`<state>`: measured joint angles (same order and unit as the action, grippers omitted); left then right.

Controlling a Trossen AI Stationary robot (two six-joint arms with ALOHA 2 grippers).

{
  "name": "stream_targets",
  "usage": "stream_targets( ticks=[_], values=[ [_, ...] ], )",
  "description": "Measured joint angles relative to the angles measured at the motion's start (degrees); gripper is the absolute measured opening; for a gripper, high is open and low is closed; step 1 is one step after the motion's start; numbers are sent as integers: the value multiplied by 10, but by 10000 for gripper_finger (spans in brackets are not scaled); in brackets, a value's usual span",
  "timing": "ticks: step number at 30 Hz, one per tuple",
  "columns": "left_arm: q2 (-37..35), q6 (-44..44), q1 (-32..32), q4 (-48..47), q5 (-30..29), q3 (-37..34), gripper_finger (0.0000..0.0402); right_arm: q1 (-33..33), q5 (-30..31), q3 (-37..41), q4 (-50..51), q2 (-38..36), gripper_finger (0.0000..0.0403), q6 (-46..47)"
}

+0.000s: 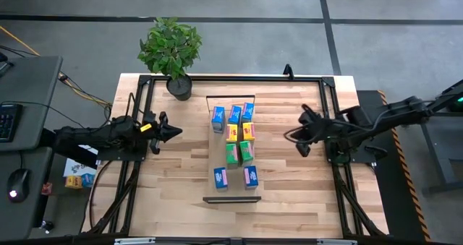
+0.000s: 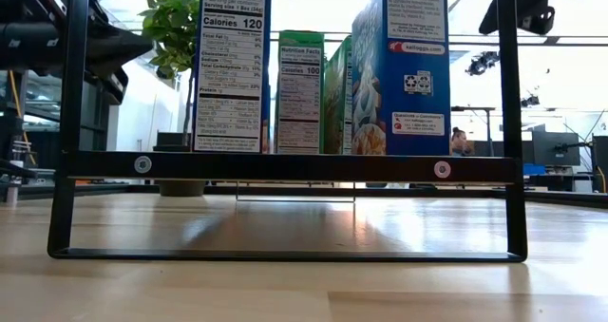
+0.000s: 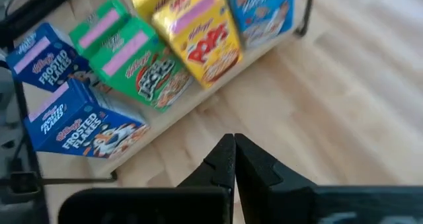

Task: Stack cereal on shelf
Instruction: Return to Home Position

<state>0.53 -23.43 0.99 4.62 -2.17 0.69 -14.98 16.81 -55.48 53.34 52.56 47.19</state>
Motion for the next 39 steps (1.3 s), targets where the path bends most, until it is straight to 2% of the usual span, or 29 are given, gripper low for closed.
stream_targets(
  ticks=[3, 8, 10, 13, 16, 19, 23, 32, 39],
  values=[
    [0, 6, 0, -4, 0, 0, 0, -9, 39, 0, 20, -40, 0, -40],
    [0, 6, 0, -5, 0, 0, 0, -8, 54, 9, 15, -123, 0, -97],
    [0, 6, 0, -12, 0, 1, 0, -9, 42, 45, -36, -170, 0, -113],
    [-1, 6, 0, -23, 0, 1, 0, -9, 39, 141, -168, -247, 0, -134],
    [-3, 6, -4, -37, 0, 1, 0, -5, 41, 242, -327, -304, 0, -208],
    [-3, 6, -9, -35, 0, 1, 0, 12, 44, 309, -421, -344, 0, -265],
    [-3, 6, -16, -36, 0, 1, 0, 51, 39, 372, -430, -384, 0, -279],
    [-3, 6, -14, -39, 0, 1, 0, 104, -49, 513, -507, -494, 0, -262],
    [-3, 6, -14, -39, 0, 1, 0, 105, -35, 544, -550, -522, 0, -299]
  ],
)
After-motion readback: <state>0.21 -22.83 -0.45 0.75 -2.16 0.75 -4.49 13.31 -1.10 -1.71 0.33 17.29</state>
